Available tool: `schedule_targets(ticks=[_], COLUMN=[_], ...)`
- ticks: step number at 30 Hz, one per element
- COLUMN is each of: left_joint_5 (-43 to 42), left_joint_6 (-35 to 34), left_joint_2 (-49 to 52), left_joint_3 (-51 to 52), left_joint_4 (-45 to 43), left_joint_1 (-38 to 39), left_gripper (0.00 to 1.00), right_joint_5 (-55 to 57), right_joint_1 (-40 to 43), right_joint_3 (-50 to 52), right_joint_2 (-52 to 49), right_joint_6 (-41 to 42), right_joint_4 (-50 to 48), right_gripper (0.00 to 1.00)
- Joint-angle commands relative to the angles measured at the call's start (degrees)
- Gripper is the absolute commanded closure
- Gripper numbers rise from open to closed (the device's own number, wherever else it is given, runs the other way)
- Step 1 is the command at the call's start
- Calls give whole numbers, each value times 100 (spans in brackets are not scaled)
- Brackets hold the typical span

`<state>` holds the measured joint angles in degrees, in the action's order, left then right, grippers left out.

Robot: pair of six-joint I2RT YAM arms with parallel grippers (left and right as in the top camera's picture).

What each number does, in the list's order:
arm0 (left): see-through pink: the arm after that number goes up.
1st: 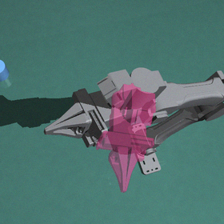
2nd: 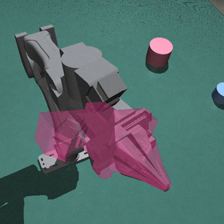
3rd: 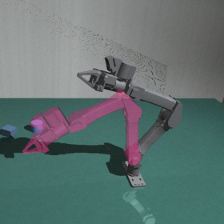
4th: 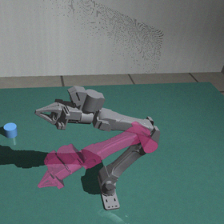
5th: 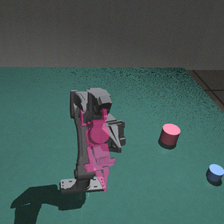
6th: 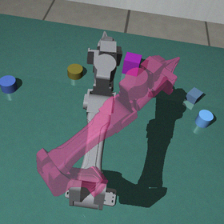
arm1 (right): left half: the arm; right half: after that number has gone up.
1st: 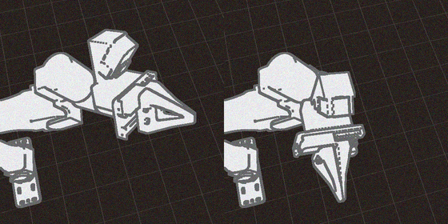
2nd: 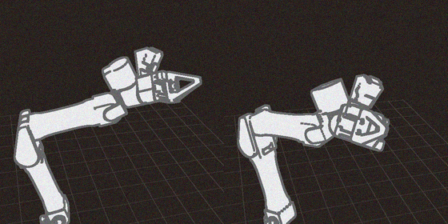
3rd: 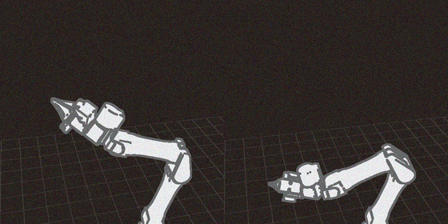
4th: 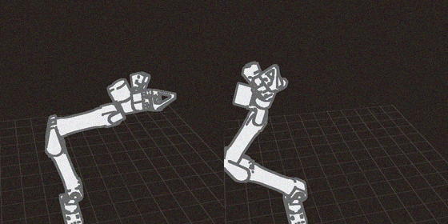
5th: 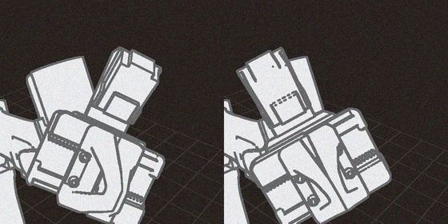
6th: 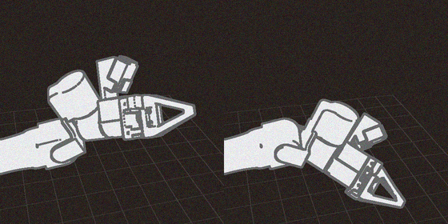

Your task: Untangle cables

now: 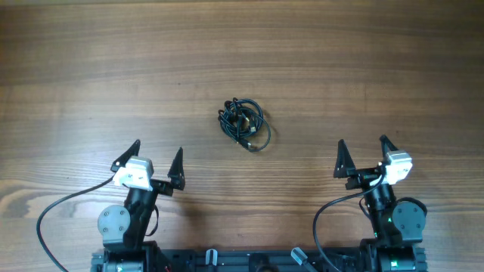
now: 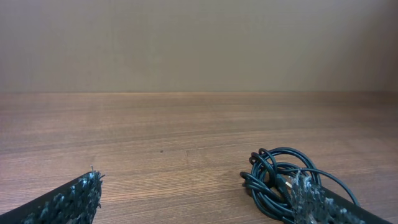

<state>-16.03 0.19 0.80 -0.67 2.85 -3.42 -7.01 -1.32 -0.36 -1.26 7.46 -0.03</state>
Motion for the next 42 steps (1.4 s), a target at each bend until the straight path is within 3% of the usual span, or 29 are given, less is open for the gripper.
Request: schedule_targets(ticks=[1,35,42], left_joint_5=[-46,-46,-46], left_joint_6=[90,90,90], left_joint_2=[-42,-42,-42], left_joint_3=[33,33,33], left_joint_4=[4,4,4], left_joint_1=[22,22,22], left_gripper=[0,0,0], right_joint_5=[57,57,59], right_joint_1=[-22,-22,-22], right_joint_3=[7,7,7], right_joint_2=[46,44,46], right_joint_6=[42,63,1086], right_joint_4=[-31,-33,-35], right_gripper=[0,0,0])
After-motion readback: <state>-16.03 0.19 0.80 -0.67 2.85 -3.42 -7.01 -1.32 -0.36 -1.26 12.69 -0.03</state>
